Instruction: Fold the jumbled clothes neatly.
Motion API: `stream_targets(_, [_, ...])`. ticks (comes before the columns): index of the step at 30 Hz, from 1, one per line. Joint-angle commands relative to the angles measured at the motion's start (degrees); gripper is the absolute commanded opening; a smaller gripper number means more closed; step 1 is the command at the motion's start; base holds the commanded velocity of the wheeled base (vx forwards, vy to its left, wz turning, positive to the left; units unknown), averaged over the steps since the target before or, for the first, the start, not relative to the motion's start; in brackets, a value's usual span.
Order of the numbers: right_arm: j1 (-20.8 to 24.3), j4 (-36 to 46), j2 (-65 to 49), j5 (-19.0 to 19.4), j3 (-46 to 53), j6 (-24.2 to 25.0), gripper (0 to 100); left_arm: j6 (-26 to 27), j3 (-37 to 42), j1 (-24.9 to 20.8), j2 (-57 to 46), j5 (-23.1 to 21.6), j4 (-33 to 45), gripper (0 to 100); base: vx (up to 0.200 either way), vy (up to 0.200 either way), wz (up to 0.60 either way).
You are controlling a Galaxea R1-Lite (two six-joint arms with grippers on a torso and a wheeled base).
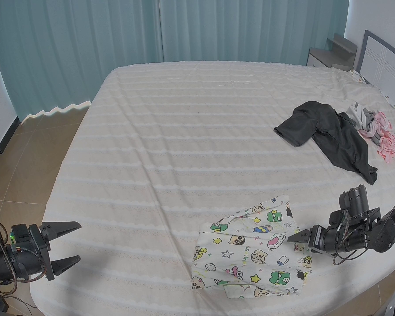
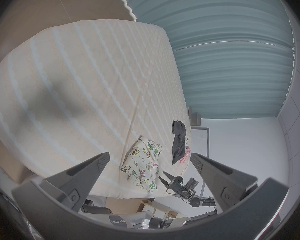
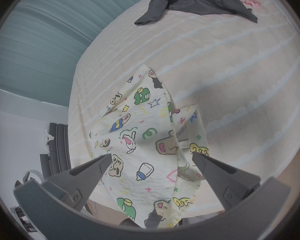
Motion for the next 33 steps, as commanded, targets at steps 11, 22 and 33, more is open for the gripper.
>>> stream_targets(11, [7.8, 0.5, 4.4, -0.3, -0.2, 6.2, 100, -0.1, 0.0, 0.0, 0.7, 0.0, 0.0, 100, 0.000, 0.000, 0.00])
stream_targets(22, [10.1, 1.5, 7.5, -4.1, -1.8, 6.6, 100, -0.1, 0.0, 0.0, 0.8, 0.0, 0.0, 100, 0.000, 0.000, 0.00])
stream_targets(33, [10.0, 2.3, 6.7, -5.6, -2.0, 7.0, 100, 0.0, 0.0, 0.0, 1.1, 0.0, 0.0, 100, 0.000, 0.000, 0.00])
